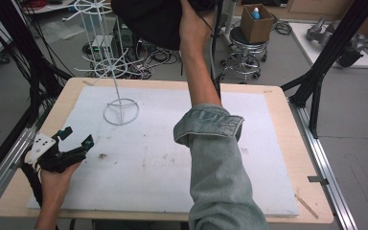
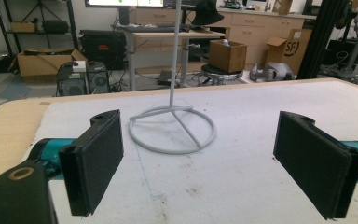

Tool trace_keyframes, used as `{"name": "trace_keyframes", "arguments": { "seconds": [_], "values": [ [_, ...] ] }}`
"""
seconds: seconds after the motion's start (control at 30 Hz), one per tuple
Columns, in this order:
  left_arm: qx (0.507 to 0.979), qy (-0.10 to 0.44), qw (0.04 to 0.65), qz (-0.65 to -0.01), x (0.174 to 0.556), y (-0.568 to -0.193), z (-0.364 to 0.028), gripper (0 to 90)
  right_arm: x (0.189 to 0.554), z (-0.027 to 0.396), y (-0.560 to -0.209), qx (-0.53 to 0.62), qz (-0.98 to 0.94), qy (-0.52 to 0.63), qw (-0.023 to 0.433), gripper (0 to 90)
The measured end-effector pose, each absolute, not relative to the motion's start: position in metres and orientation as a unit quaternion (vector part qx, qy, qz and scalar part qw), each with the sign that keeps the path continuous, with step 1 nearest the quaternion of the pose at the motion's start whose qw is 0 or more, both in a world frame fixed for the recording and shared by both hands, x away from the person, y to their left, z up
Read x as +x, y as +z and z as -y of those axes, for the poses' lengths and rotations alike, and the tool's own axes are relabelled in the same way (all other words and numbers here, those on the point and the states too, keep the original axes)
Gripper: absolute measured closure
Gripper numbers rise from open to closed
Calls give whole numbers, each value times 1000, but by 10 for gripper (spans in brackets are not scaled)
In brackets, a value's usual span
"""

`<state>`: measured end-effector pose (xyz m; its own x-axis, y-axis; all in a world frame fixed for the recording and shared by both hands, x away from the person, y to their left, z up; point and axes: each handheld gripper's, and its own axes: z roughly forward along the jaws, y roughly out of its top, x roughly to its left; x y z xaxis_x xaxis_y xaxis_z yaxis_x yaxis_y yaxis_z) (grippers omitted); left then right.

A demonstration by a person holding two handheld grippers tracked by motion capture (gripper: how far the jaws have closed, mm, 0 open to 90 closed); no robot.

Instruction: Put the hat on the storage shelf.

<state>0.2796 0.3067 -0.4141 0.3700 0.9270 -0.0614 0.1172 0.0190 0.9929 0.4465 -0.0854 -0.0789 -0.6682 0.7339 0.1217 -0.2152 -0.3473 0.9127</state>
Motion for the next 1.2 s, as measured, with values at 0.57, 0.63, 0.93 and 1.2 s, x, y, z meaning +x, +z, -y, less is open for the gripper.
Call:
{"name": "trace_keyframes", "arguments": {
  "seconds": [0.57,0.63,0.93,1.2],
  "values": [
    [607,354,566,-431,280,-415,-305,161,461,78,-113,285,-505,766,277,758],
    [607,355,566,-430,281,-415,-304,161,462,78,-118,286,-511,762,277,758],
    [610,354,565,-429,281,-415,-303,161,465,80,-134,285,-536,746,274,757],
    [610,353,565,-428,282,-415,-302,161,468,82,-150,290,-551,734,271,757]
  ]
}}
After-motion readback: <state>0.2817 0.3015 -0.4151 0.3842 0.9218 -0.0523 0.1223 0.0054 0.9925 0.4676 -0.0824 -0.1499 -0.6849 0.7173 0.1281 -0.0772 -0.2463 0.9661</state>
